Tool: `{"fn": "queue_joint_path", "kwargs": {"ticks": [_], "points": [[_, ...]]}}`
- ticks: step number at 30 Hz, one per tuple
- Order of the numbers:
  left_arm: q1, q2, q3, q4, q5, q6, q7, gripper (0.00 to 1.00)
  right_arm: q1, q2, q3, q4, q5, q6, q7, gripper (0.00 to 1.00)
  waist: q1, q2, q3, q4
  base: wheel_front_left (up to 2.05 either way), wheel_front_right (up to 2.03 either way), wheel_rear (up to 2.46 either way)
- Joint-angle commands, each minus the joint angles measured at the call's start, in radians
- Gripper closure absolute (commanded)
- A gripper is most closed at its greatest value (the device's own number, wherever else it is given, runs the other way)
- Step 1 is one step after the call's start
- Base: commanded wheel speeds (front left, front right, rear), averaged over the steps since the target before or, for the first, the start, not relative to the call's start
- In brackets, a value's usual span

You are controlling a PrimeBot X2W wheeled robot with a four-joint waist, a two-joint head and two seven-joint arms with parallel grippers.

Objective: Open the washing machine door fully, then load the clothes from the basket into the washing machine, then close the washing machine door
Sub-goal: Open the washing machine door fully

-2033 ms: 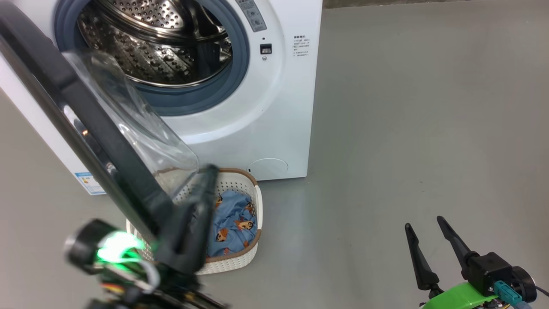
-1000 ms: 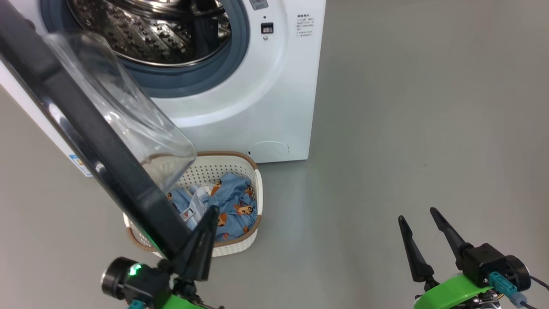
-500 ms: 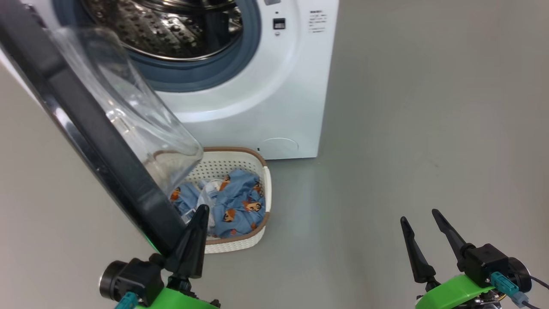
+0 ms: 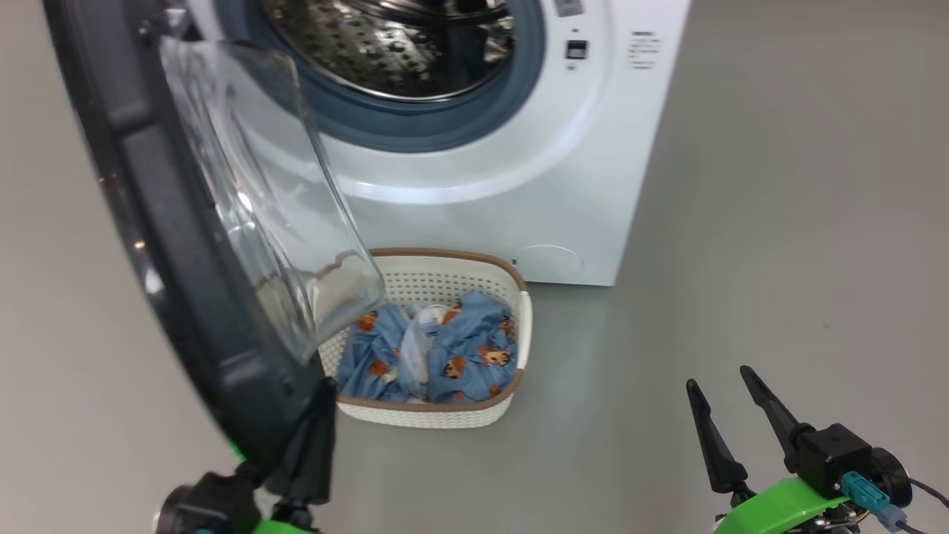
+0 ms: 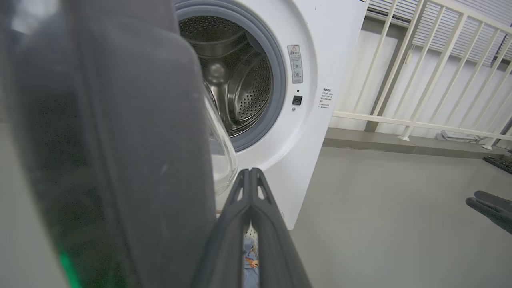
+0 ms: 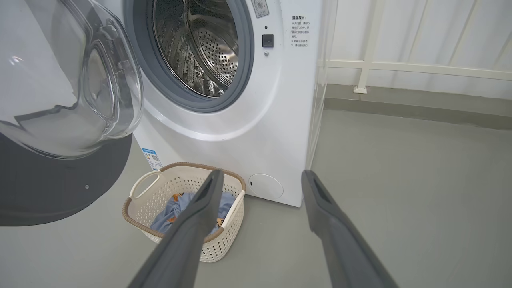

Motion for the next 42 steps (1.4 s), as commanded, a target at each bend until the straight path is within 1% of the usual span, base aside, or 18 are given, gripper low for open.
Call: {"fn": "queue_joint_path", "kwargs": {"ticks": [1,5,9,12,14,17,20,26,30,32,35,37,42], "points": [[-0.006,0.022,0.081,-0.013,-0.006,0.032,-0.004,1.00,-0.020,-0.005,0.026,-0.019,0.009,0.006,-0.012,0.00,0.0000,0.0000,-0.008,0.041,0.00,0.00,0.00],[0.010,0.022,0.144,-0.008,-0.002,0.040,-0.004,1.00,-0.025,-0.002,0.030,-0.015,0.010,0.006,-0.012,0.00,0.0000,0.0000,-0.008,0.058,0.00,0.00,0.00],[0.018,0.022,0.219,-0.003,-0.070,0.060,-0.004,1.00,-0.029,0.000,0.035,-0.014,0.012,0.006,-0.012,0.00,0.0000,0.0000,-0.004,0.063,0.00,0.00,0.00],[0.016,0.022,0.270,0.017,-0.088,0.067,-0.004,1.00,-0.031,0.001,0.040,-0.009,0.016,0.006,-0.012,0.00,0.0000,0.0000,0.000,0.059,0.00,0.00,0.00],[0.013,0.022,0.288,0.024,-0.095,0.069,-0.004,1.00,-0.032,0.001,0.040,-0.007,0.018,0.006,-0.012,0.00,0.0000,0.0000,0.001,0.056,0.00,0.00,0.00],[0.003,0.022,0.344,0.048,-0.150,0.078,-0.004,1.00,-0.035,-0.003,0.042,-0.004,0.022,0.006,-0.012,0.00,0.0000,0.0000,0.007,0.046,0.00,0.00,0.00],[-0.011,0.022,0.395,0.071,-0.162,0.084,-0.004,1.00,-0.037,-0.007,0.042,-0.002,0.024,0.006,-0.012,0.00,0.0000,0.0000,0.012,0.037,0.00,0.00,0.00],[-0.044,0.022,0.513,0.106,-0.135,0.098,-0.004,1.00,-0.048,-0.018,0.051,0.003,0.027,0.006,-0.012,0.00,0.0000,0.0000,0.030,0.023,0.00,0.00,0.00],[-0.071,0.030,0.578,0.126,-0.078,0.091,-0.004,1.00,-0.059,-0.026,0.057,0.005,0.028,0.006,-0.012,0.00,0.0000,0.0000,0.046,0.019,0.00,0.00,0.00],[-0.095,0.029,0.616,0.142,-0.079,0.086,-0.004,1.00,-0.064,-0.029,0.059,0.007,0.030,0.006,-0.012,0.00,0.0000,0.0000,0.055,0.019,0.00,0.00,0.00],[-0.134,0.044,0.667,0.175,-0.075,0.073,-0.004,1.00,-0.076,-0.038,0.067,0.010,0.033,0.006,-0.012,0.00,0.0000,0.0000,0.071,0.019,0.00,0.00,0.00],[-0.164,0.064,0.695,0.204,-0.069,0.064,-0.004,1.00,-0.085,-0.046,0.068,0.011,0.033,0.006,-0.012,0.00,0.0000,0.0000,0.081,0.020,0.00,0.00,0.00],[-0.241,0.110,0.756,0.280,-0.051,0.055,-0.004,1.00,-0.097,-0.059,0.067,0.006,0.035,0.006,-0.012,0.00,0.0000,0.0000,0.108,0.021,0.00,0.00,0.00]]}}
